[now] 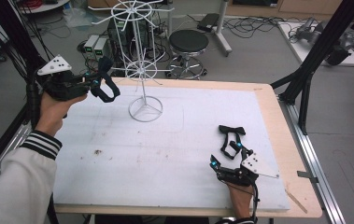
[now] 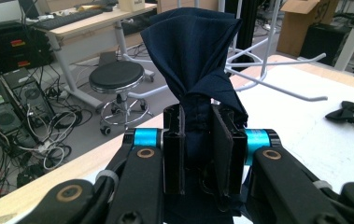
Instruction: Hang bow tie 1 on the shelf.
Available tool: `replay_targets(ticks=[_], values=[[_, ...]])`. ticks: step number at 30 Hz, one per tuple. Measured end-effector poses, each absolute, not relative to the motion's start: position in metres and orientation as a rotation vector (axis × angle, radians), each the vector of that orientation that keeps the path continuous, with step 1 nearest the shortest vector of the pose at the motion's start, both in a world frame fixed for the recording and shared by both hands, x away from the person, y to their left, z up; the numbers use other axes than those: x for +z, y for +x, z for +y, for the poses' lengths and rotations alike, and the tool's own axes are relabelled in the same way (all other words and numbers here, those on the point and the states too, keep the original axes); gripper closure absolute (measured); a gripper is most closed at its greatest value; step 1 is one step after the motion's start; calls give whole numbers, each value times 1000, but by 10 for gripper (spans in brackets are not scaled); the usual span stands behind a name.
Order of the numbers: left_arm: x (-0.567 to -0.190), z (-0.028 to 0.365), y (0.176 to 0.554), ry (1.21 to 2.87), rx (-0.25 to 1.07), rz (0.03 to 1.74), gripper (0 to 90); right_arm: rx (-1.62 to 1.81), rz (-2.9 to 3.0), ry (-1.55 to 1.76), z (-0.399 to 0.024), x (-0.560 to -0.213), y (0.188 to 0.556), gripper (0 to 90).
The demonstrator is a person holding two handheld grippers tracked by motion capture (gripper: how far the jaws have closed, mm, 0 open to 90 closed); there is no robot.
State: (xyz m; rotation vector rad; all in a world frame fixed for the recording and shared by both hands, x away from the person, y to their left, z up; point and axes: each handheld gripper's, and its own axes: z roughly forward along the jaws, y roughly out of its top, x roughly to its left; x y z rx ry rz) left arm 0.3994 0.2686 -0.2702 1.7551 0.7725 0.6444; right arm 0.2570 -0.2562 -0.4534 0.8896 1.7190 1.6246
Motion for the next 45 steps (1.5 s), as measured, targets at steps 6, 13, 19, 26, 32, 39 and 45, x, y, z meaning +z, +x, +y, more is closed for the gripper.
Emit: replay_targets(ticks=[6, 13, 19, 26, 32, 39, 45], values=[[-272, 264, 406, 1758, 645, 771, 753, 1625, 1718, 888, -256, -453, 257, 103], [-276, 263, 411, 1753, 651, 778, 753, 1621, 1719, 885, -256, -453, 257, 103], [-276, 263, 413, 1735, 642, 777, 752, 1626, 1718, 887, -256, -453, 257, 103], [-271, 262, 406, 1734, 645, 754, 752, 1622, 1718, 885, -256, -453, 257, 103], [-269, 262, 404, 1721, 646, 741, 752, 1623, 1718, 887, -256, -453, 257, 103], [-263, 259, 408, 1714, 660, 732, 752, 1623, 1719, 887, -256, -453, 257, 104], [-264, 257, 414, 1720, 672, 721, 752, 1627, 1716, 886, -256, -454, 256, 103]])
